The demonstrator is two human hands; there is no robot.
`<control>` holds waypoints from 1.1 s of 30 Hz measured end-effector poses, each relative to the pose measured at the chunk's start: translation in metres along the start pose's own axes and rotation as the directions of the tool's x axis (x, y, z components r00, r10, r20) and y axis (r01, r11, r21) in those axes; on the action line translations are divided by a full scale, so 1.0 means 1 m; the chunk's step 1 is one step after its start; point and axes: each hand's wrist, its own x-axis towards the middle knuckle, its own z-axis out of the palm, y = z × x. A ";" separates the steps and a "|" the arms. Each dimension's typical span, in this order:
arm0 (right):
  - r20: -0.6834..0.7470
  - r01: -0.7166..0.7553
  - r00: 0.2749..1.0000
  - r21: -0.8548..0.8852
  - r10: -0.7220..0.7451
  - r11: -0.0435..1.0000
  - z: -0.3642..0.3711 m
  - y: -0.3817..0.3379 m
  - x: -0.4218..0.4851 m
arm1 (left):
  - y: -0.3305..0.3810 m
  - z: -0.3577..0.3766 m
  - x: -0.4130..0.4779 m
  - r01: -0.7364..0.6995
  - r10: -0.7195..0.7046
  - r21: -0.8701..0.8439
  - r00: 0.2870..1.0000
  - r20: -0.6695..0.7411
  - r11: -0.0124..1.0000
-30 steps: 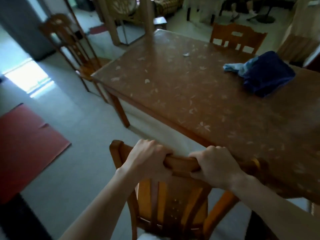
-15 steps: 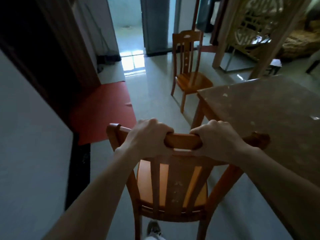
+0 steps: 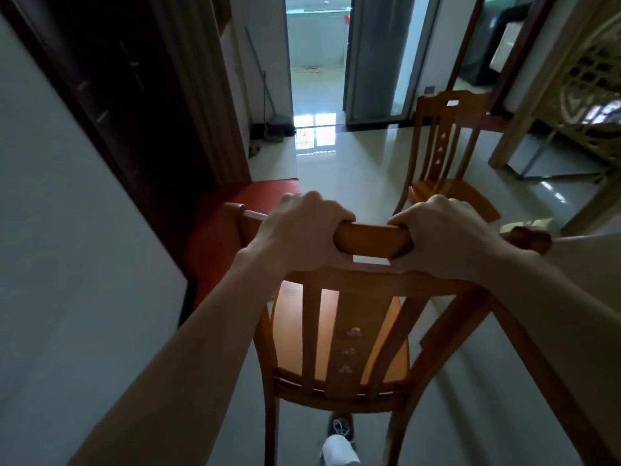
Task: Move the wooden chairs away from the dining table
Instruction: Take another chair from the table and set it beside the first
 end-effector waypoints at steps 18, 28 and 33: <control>0.091 -0.051 0.995 0.081 0.043 0.995 0.044 0.149 0.349 | -0.282 0.065 0.270 0.005 -0.002 -0.023 0.995 0.100 1.000; 0.108 -0.272 0.957 0.009 0.270 0.962 0.054 0.217 0.494 | -0.413 0.097 0.432 -0.223 0.241 -0.154 0.964 0.108 0.963; 0.101 -0.388 0.917 -0.008 0.387 0.922 0.061 0.261 0.547 | -0.454 0.118 0.513 -0.337 0.354 -0.185 0.933 0.068 0.923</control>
